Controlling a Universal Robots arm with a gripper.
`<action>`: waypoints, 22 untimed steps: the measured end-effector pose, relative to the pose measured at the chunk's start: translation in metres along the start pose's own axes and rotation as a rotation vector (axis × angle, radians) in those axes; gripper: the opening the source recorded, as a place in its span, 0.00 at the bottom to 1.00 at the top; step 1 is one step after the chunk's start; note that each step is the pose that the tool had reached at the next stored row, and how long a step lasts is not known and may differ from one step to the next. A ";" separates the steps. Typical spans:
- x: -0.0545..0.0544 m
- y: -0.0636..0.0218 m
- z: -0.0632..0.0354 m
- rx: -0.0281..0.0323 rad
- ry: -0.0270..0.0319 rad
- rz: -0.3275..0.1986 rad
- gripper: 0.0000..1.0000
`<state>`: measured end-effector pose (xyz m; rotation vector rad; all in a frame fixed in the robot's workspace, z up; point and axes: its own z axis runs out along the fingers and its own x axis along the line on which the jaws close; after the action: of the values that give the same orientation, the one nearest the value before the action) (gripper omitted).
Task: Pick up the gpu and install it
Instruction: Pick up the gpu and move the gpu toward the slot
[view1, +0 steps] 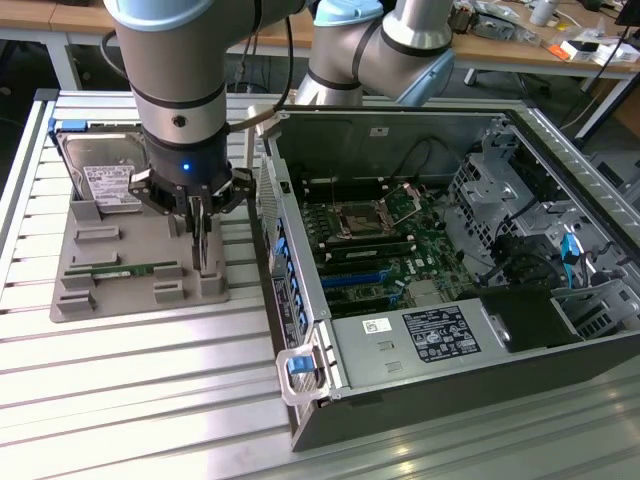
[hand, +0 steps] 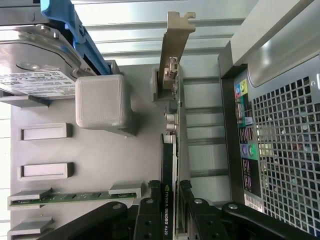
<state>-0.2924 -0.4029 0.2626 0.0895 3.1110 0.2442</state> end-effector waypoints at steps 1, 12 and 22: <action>0.000 -0.0001 0.0004 0.0000 0.0000 0.000 0.26; -0.001 0.0003 -0.0013 -0.0016 0.0105 -0.068 0.26; -0.001 -0.0006 -0.0006 -0.0028 0.0146 -0.094 0.26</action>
<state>-0.2918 -0.4036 0.2631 -0.0580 3.1187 0.2481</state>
